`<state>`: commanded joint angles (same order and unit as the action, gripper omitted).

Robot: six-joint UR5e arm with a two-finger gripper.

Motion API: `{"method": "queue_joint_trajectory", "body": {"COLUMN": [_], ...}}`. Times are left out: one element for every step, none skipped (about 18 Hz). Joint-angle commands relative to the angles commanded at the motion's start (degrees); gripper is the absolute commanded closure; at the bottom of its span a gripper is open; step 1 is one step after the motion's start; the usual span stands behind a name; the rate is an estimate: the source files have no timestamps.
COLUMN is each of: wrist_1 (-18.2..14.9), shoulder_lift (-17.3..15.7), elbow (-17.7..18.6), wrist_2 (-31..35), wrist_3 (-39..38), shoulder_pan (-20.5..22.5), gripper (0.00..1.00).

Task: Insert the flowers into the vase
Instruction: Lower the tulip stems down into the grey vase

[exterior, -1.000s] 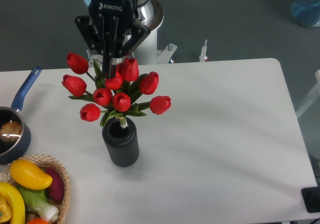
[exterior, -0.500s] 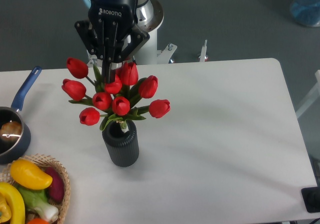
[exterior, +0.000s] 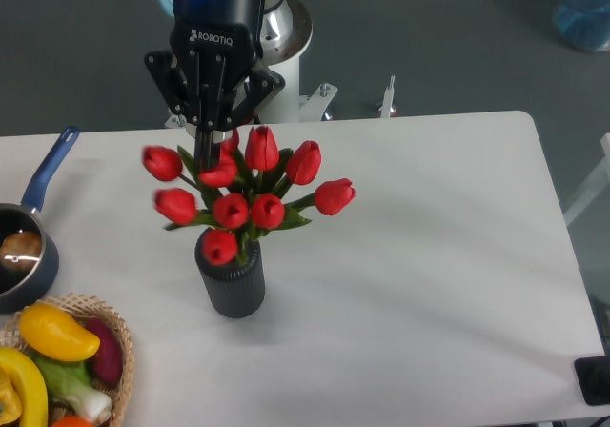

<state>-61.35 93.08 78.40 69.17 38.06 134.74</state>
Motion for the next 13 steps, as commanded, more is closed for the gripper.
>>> {"method": "queue_joint_trajectory", "body": {"wrist_1": [0.0,0.0,0.0,0.0,0.0,0.0,0.0,0.0,0.0,0.0,0.0,0.0,0.0], "shoulder_lift": [0.0,0.0,0.0,0.0,0.0,0.1,0.3,0.4,0.5,0.6,1.0,1.1,1.4], "elbow": [0.0,0.0,0.0,0.0,0.0,0.1,0.2,0.3,0.4,0.6,1.0,1.2,1.4], "wrist_2": [0.0,0.0,0.0,0.0,0.1,0.1,0.1,0.1,0.2,0.2,0.2,0.3,0.3], "wrist_3": [0.0,-0.1,-0.1,0.0,0.0,0.0,0.0,0.0,0.1,0.2,0.3,0.4,0.4], "shoulder_pan": [0.0,0.0,-0.1,-0.3,-0.4,-0.4,-0.4,-0.4,-0.4,-0.4,-0.4,-0.4,-0.4], "gripper": [1.00,1.00,1.00,1.00,1.00,1.00,1.00,1.00,1.00,1.00,1.00,1.00,1.00]}}
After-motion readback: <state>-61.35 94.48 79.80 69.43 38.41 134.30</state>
